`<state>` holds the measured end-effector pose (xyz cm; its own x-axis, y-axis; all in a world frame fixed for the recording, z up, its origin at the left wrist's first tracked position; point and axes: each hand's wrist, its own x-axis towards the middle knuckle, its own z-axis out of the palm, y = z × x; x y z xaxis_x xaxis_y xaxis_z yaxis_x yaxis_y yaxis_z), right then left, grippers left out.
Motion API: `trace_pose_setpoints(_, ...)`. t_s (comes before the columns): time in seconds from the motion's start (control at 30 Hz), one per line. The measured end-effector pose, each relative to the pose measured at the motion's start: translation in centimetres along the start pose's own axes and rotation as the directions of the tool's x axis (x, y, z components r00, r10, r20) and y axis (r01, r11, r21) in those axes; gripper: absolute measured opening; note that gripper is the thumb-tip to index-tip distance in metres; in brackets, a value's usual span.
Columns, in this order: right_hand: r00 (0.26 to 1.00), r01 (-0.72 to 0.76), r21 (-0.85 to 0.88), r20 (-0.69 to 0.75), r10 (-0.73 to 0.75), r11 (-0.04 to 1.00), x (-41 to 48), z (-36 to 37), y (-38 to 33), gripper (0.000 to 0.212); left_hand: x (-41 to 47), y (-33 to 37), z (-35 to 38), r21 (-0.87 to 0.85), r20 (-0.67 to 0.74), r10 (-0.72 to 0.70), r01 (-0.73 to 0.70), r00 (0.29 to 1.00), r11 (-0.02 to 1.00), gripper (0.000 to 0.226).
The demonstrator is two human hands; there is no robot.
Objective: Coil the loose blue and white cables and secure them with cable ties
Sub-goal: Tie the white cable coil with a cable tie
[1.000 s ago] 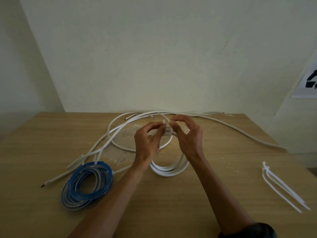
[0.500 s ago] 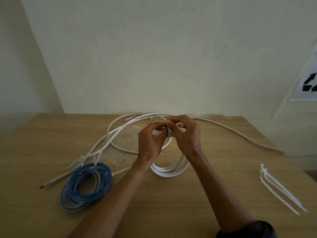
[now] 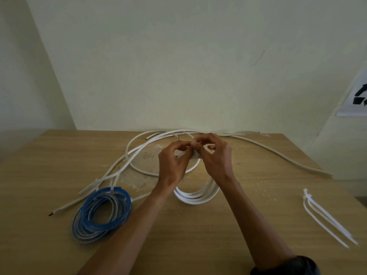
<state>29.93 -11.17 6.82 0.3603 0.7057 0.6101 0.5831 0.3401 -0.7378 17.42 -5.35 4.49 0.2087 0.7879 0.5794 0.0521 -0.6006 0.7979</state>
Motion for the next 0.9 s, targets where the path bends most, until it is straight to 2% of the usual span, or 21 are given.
trace_pose_setpoints(0.1, 1.0, -0.021, 0.015, 0.014, 0.02, 1.0, 0.3, -0.2, -0.3, 0.003, 0.2, -0.2, -0.3, -0.029, 0.048, -0.033, 0.034, 0.998, 0.999, 0.014)
trace_pose_setpoints(0.2, 1.0, 0.009, -0.043, 0.022, -0.008, 0.999, 1.0, -0.9, -0.1, 0.003, 0.3, 0.0, -0.8, -0.119, 0.167, -0.062, 0.083, 0.984, 0.989, 0.018)
trace_pose_setpoints(0.33, 0.989, 0.138, -0.238, 0.078, -0.123, 0.961, 1.2, -1.3, 0.5, 0.004, -0.1, 0.5, -0.6, -0.116, 0.234, -0.104, 0.134, 0.967, 0.984, 0.024)
trace_pose_setpoints(0.4, 0.992, 0.113, -0.296, 0.093, -0.089, 0.949, 1.2, -1.4, 1.1, 0.005, -0.1, 0.7, -0.6, -0.103, 0.252, -0.133, 0.163, 0.958, 0.981, 0.026)
trace_pose_setpoints(0.57, 0.987, -0.06, -0.1, 0.146, 0.074, 0.993, 1.8, -3.1, 1.3, 0.005, 0.5, 1.5, -0.5, -0.148, 0.326, -0.231, 0.29, 0.917, 0.945, 0.024)
trace_pose_setpoints(0.7, 0.991, -0.133, 0.084, 0.034, 0.131, 0.988, 2.1, -2.8, 0.8, 0.011, 0.5, 2.0, -0.3, -0.135, 0.376, -0.281, 0.353, 0.883, 0.926, 0.02)
trace_pose_setpoints(0.8, 0.996, -0.086, 0.071, -0.032, 0.088, 0.994, 2.7, -2.1, 0.8, 0.005, 0.4, 2.2, -0.7, -0.133, 0.383, -0.287, 0.36, 0.878, 0.923, 0.021)
trace_pose_setpoints(0.9, 0.991, -0.103, 0.072, -0.079, 0.109, 0.992, 2.6, -1.0, 0.9, 0.008, 0.4, 2.2, -1.0, -0.112, 0.392, -0.266, 0.332, 0.881, 0.936, 0.019)
